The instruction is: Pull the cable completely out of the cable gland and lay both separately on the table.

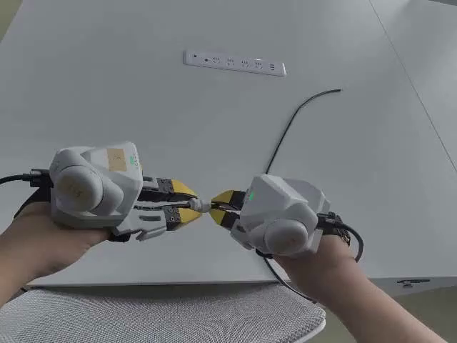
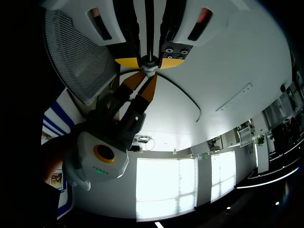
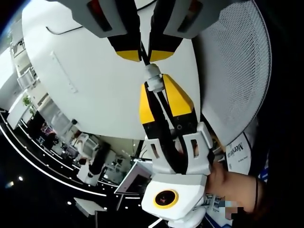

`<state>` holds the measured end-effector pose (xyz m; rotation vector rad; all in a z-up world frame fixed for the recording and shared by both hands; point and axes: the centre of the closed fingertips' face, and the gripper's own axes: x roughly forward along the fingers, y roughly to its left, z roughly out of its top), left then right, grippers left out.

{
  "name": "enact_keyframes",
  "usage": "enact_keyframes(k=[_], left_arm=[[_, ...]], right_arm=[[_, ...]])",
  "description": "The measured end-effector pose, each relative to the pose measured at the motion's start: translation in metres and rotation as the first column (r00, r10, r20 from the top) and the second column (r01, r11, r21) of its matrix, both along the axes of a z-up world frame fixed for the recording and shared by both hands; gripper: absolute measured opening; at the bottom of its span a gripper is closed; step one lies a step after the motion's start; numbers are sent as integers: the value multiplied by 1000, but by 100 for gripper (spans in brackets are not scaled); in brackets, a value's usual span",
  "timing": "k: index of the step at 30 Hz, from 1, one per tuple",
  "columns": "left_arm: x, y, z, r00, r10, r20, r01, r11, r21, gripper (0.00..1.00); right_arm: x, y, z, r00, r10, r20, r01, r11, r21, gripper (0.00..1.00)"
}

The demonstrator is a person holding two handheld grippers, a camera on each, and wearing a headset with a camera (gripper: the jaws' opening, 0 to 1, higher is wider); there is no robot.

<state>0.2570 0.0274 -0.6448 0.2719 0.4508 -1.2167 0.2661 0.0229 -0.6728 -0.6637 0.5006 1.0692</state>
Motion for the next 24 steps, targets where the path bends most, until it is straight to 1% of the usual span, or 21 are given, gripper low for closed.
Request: enact_keyframes(k=[2, 6, 9, 11, 14, 16, 19, 21, 24], left_arm=[[0, 0, 1, 1000, 1, 0, -1, 1000, -2, 15], [1, 0, 2, 1000, 2, 0, -2, 1000, -4, 15], [2, 0, 2, 1000, 3, 1, -3, 1000, -5, 15], [3, 0, 4, 1000, 3, 2, -3, 1000, -7, 15], [4, 0, 5, 1000, 4, 4, -4, 1000, -7, 15], [4, 0, 5, 1000, 4, 4, -4, 1000, -7, 15], [5, -1, 7, 1000, 4, 6, -4, 1000, -10, 15], [6, -1, 7, 1000, 4, 6, -4, 1000, -11, 15], [6, -2, 7, 1000, 5, 7, -5, 1000, -9, 15]], right_arm=[[1, -1, 1, 1000, -12, -9, 12, 1000, 14, 0], [2, -5, -1, 998, -41, -36, 42, 999, 24, 0], [4, -10, -2, 997, -58, -47, 60, 998, 28, 0], [7, -15, -4, 994, -89, -71, 92, 995, 36, 0], [9, -20, -6, 989, -115, -89, 119, 992, 41, 0], [9, -23, -8, 983, -141, -119, 148, 987, 54, 0], [11, -27, -9, 970, -184, -160, 197, 978, 70, 0], [11, -29, -12, 952, -220, -214, 243, 966, 88, 0], [12, -34, -18, 931, -259, -257, 289, 954, 84, 0]])
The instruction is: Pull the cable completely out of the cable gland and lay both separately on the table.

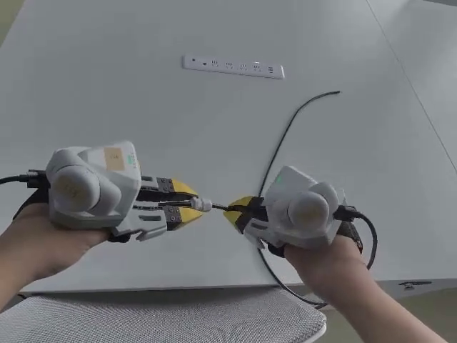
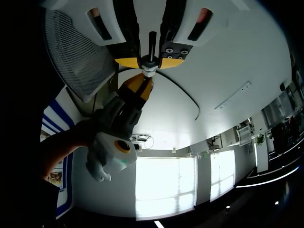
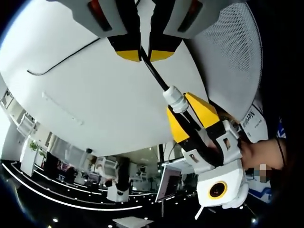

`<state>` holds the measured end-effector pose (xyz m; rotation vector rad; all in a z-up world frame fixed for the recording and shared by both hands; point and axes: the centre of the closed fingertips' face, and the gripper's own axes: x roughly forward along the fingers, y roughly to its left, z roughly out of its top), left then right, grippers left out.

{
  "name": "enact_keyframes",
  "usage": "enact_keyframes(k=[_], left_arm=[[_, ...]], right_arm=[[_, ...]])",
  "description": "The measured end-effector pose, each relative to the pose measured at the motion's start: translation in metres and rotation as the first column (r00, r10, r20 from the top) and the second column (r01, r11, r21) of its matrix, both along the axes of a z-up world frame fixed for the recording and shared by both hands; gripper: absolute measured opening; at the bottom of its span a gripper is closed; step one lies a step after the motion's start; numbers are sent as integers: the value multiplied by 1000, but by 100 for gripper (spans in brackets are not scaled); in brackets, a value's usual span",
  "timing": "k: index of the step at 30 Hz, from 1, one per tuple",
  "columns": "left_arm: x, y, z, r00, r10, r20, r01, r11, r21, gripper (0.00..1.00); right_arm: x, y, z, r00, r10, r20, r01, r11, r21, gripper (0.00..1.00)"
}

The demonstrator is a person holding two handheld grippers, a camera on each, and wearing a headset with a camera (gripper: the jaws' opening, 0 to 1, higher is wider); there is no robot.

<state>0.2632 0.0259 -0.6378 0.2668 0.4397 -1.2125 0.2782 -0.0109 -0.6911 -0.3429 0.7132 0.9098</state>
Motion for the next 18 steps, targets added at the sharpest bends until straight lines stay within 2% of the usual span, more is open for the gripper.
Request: enact_keyframes(k=[5, 8, 12, 15, 18], left_arm=[[0, 1, 0, 1000, 5, -5, -5, 1000, 0, 15], [-1, 2, -2, 1000, 4, -8, -4, 1000, 2, 15], [-1, 2, -3, 1000, 5, -9, -5, 1000, 3, 15], [-1, 3, -3, 1000, 5, -11, -5, 1000, 4, 15], [0, 3, -4, 1000, 4, -12, -4, 1000, 4, 15]], right_arm=[[-1, -6, -9, 997, -55, -61, 55, 998, 7, 0], [-2, -9, -15, 990, -88, -114, 90, 996, 14, 0], [-3, -10, -18, 982, -115, -149, 120, 993, 24, 0], [-2, -10, -18, 984, -112, -142, 116, 993, 24, 0], [1, -10, -17, 991, -92, -100, 94, 996, 11, 1]])
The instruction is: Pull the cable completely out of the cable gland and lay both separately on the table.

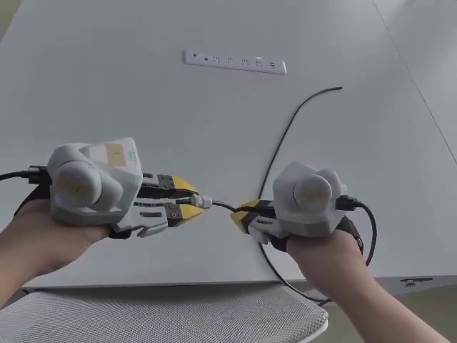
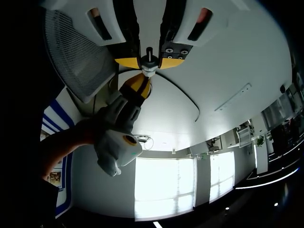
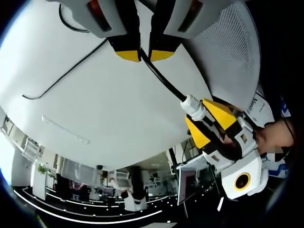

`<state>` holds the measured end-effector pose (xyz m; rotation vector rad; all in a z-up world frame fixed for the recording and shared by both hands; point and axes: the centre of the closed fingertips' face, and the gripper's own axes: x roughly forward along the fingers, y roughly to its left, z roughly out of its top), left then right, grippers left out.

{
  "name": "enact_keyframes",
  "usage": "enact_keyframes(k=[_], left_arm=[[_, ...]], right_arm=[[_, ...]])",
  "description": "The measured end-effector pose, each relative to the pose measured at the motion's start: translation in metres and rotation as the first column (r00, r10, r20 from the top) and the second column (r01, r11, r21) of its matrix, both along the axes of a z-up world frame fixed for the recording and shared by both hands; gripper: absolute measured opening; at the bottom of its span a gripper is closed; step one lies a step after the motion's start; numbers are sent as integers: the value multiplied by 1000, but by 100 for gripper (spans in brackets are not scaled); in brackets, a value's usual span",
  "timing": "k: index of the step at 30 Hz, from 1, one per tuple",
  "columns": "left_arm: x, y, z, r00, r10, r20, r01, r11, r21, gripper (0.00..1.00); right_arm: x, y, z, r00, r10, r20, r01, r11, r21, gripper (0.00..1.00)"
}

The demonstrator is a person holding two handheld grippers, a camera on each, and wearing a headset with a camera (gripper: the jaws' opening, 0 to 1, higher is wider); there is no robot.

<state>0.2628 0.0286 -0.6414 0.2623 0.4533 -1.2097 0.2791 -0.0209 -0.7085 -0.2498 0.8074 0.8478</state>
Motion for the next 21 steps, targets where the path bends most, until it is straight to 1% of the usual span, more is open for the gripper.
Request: enact_keyframes(k=[1, 2, 5, 7, 10, 12, 14, 17, 19, 20, 21], left_arm=[[0, 0, 0, 1000, 0, -1, 0, 1000, -1, 15], [0, 0, 0, 1000, 1, -2, -1, 1000, -1, 15], [0, 1, -1, 1000, -1, -1, 1, 1000, 0, 15], [-1, 1, -2, 1000, -5, 3, 5, 1000, 5, 15], [-2, 2, -2, 1000, -6, 0, 6, 1000, 3, 15], [-3, 2, -4, 1000, -7, -8, 7, 1000, 12, 15], [-3, 3, -7, 1000, -8, -9, 8, 1000, 18, 15], [-5, 3, -7, 1000, -7, -16, 7, 1000, 16, 15], [-6, 3, -8, 1000, -4, -21, 5, 1000, 17, 15], [-6, 2, -8, 1000, -4, -21, 4, 1000, 18, 15], [-6, 2, -7, 1000, -5, -18, 6, 1000, 18, 15]], right_arm=[[-1, 1, 1, 1000, 21, 12, -21, 1000, -3, 1], [-1, 1, 1, 999, 26, 20, -26, 1000, -9, 2], [1, 1, 1, 993, 93, 77, -89, 995, -50, 2], [0, 1, 1, 992, 93, 82, -89, 995, -54, 3], [1, 2, 2, 990, 103, 95, -98, 993, -61, 4], [1, 3, 5, 988, 107, 107, -102, 993, -57, 5], [1, 5, 8, 986, 113, 121, -108, 993, -51, 8], [0, 7, 11, 982, 128, 136, -121, 991, -62, 13], [-2, 11, 16, 965, 189, 180, -173, 980, -100, 16], [-6, 16, 18, 952, 232, 198, -212, 970, -117, 17], [-10, 20, 20, 948, 249, 197, -231, 967, -113, 18]])
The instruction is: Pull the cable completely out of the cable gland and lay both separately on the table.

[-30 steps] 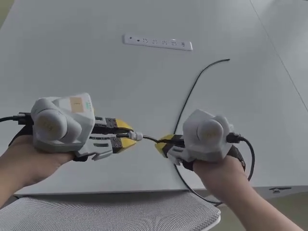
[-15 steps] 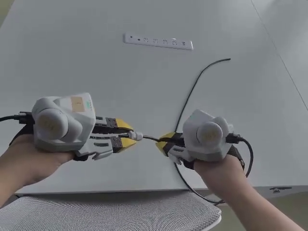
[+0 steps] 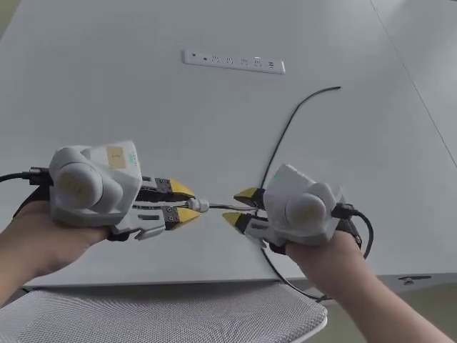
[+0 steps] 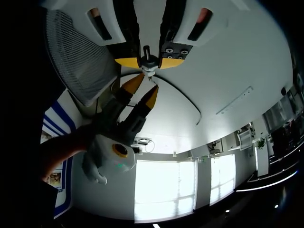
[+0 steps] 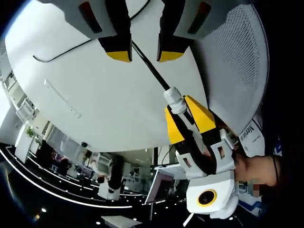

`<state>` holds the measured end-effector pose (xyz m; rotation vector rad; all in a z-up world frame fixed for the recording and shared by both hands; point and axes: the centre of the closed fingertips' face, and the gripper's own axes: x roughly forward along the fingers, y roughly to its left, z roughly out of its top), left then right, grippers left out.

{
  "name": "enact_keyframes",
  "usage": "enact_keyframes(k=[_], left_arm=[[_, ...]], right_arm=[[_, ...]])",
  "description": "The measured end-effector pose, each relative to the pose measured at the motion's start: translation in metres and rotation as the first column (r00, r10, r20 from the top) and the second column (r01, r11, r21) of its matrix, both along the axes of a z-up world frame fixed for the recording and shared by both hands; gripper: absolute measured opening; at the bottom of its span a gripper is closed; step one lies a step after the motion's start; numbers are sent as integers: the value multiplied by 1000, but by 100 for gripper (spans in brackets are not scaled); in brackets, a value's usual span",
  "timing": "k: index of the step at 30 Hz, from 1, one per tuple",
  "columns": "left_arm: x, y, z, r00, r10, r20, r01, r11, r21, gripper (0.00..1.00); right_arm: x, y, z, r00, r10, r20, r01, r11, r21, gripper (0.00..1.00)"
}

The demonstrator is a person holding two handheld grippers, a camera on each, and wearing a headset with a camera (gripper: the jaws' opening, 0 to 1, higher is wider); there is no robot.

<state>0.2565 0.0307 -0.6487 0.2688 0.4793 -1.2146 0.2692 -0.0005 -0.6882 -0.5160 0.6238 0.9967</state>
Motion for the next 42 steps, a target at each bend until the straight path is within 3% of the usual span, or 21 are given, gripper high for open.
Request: enact_keyframes(k=[1, 2, 4, 5, 12, 25, 35, 38, 42], left_arm=[[0, 0, 0, 1000, 0, -1, 0, 1000, 1, 15], [-1, 0, 1, 1000, -1, 2, 1, 1000, 0, 15], [0, -1, 2, 1000, 2, 2, -2, 1000, -3, 15], [0, -1, 2, 1000, 3, 2, -3, 1000, -4, 15], [-1, -3, 4, 1000, 11, -1, -11, 1000, -10, 15], [0, -5, 4, 1000, 15, -1, -15, 1000, -15, 15], [0, -5, 6, 1000, 24, -6, -24, 1000, -20, 15], [1, -4, 5, 1000, 27, -9, -27, 999, -20, 15], [2, -4, 5, 1000, 27, -9, -28, 999, -19, 15]], right_arm=[[-3, 6, 6, 1000, 0, -14, 1, 1000, 25, 19], [-4, 11, 11, 1000, 24, 9, -24, 999, 30, 19], [-5, 16, 13, 992, 104, 66, -101, 994, -42, 18], [-6, 17, 13, 991, 114, 72, -110, 992, -56, 17], [-6, 30, 18, 970, 197, 144, -186, 979, -88, 7], [-6, 24, 18, 967, 197, 163, -185, 979, -87, 1], [-2, 16, 12, 988, 112, 103, -110, 994, -22, 0], [0, 13, 8, 996, 68, 57, -68, 998, 8, 0], [3, 7, 0, 998, 53, 36, -53, 999, -2, 0]])
